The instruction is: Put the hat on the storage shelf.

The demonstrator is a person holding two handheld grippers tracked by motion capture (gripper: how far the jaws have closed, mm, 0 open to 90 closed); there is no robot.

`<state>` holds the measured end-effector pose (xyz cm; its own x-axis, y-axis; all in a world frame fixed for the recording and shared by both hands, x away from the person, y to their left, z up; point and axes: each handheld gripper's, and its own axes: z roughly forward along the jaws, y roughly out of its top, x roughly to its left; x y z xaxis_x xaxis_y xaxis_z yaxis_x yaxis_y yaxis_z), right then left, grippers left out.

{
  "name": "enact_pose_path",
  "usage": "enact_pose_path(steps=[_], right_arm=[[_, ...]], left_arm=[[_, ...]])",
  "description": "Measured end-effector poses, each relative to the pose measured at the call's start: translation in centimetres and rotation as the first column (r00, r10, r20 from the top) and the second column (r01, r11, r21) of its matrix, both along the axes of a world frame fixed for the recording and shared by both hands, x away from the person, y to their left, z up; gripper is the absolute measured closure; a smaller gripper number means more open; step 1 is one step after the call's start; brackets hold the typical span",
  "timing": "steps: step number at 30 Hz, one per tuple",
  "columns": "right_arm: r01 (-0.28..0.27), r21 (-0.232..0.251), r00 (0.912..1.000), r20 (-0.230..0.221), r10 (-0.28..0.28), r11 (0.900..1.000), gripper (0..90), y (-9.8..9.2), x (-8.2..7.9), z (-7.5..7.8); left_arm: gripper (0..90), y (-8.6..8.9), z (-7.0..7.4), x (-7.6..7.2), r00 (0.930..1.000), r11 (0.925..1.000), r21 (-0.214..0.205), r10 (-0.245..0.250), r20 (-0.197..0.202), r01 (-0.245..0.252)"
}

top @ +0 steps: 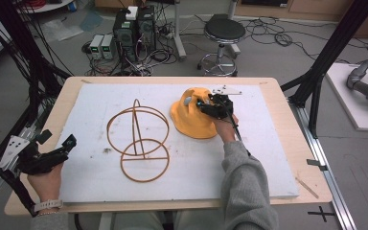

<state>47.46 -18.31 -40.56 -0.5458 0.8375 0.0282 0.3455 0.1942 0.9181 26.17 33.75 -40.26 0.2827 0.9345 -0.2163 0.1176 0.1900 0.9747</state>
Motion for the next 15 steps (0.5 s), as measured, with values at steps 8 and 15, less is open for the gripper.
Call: enact_pose_path(steps=[8, 15], right_arm=[[-0.028, -0.085, 0.9984, 0.047, 0.032, 0.996, 66.4, 0.57, -0.54, 0.37], [-0.035, -0.089, 0.9985, 0.039, 0.038, 0.9954, 69.6, 0.55, -0.62, 0.46]], left_arm=[[1.7, 0.21, -0.07, -0.06, 1.0, 1.0, -0.005, 0.008, 0.0, -0.008], [1.7, 0.21, -0.08, -0.08, 1.0, 1.0, -0.004, 0.008, 0.002, -0.008]])
